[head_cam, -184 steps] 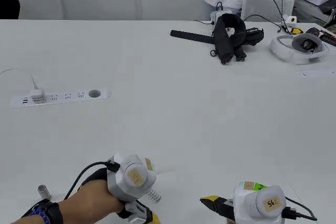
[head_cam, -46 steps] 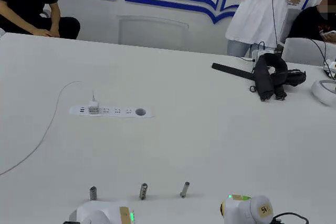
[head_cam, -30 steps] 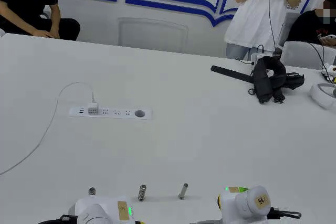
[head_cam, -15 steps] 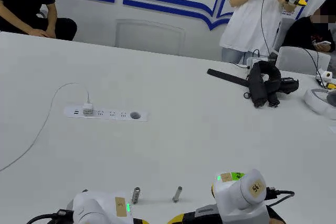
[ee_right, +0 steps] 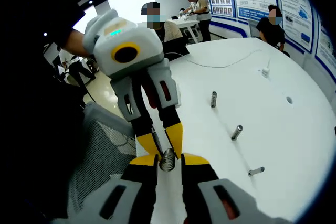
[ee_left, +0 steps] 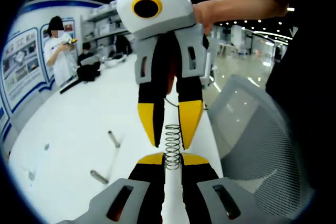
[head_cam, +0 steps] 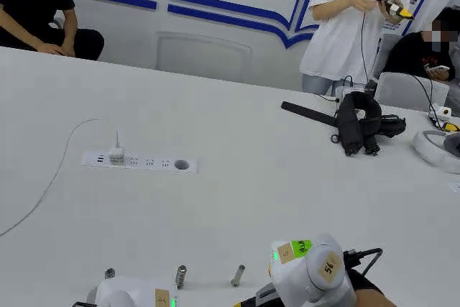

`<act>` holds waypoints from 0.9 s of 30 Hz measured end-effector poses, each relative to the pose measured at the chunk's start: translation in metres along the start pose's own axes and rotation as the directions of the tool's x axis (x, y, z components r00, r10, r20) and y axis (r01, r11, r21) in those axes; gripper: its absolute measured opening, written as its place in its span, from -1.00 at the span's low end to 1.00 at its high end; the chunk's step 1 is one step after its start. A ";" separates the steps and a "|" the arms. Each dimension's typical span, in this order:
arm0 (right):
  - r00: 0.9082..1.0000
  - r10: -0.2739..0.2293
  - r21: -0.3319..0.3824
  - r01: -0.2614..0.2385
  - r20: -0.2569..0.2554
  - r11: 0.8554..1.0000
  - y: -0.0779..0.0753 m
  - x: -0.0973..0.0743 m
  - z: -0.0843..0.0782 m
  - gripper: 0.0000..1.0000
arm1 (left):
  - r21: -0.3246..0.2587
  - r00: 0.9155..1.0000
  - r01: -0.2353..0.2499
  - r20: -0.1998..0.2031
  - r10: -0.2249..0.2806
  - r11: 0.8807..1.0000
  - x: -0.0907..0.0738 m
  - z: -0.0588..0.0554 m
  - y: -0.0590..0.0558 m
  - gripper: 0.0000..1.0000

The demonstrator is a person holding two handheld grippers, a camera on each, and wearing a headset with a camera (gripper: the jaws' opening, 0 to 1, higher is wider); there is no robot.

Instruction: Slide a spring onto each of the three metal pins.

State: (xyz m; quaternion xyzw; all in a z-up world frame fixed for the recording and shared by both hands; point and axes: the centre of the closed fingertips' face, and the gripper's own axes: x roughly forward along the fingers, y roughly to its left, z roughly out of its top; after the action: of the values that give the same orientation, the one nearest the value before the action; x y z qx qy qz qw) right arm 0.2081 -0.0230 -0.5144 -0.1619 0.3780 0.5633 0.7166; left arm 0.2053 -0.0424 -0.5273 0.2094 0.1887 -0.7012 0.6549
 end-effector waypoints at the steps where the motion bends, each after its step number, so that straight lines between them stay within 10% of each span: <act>1: 1.000 0.003 -0.010 -0.003 -0.012 1.000 0.001 0.001 -0.001 -0.63 | -0.002 1.000 0.002 0.004 -0.002 1.000 0.000 0.001 0.000 -0.80; 27: 0.993 0.034 -0.174 -0.053 -0.110 0.983 0.004 -0.001 -0.005 -0.75 | -0.036 0.998 0.041 0.042 -0.040 0.999 0.002 0.007 -0.002 -0.79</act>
State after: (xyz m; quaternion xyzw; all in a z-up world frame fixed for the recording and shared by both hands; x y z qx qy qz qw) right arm 0.2029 -0.0255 -0.5160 -0.2463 0.3677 0.6007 0.6659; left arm 0.2033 -0.0475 -0.5228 0.1789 0.1922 -0.7149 0.6481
